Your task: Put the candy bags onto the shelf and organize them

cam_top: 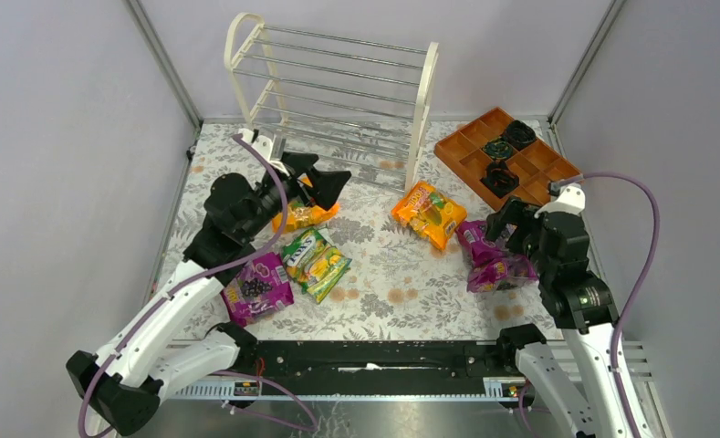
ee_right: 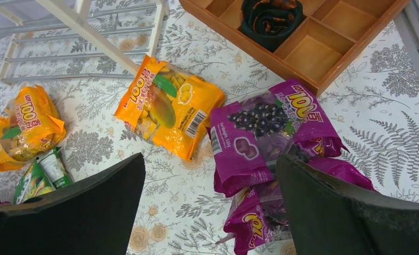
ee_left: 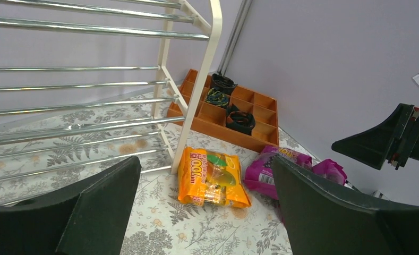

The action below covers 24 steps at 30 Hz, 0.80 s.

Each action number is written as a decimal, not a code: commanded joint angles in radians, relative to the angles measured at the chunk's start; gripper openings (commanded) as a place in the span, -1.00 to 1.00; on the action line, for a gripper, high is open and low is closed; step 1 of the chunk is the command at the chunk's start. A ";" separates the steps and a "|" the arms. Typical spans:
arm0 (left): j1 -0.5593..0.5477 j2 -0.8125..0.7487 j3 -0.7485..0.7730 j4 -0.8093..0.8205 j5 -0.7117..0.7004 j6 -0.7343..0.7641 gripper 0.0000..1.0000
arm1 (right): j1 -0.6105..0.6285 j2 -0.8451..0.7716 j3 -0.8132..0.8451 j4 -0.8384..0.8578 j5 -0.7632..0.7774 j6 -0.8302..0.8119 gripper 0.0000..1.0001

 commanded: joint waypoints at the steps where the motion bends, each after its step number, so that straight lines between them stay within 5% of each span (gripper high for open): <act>1: -0.014 0.027 0.014 0.067 0.042 -0.030 0.97 | -0.004 -0.005 -0.005 -0.015 0.035 0.006 1.00; 15: -0.034 0.070 0.016 0.061 0.053 -0.043 0.97 | -0.003 0.174 -0.055 0.075 -0.307 0.002 1.00; 24: -0.041 0.073 0.014 0.057 0.042 -0.049 0.97 | 0.047 0.532 0.014 0.165 -0.321 -0.048 1.00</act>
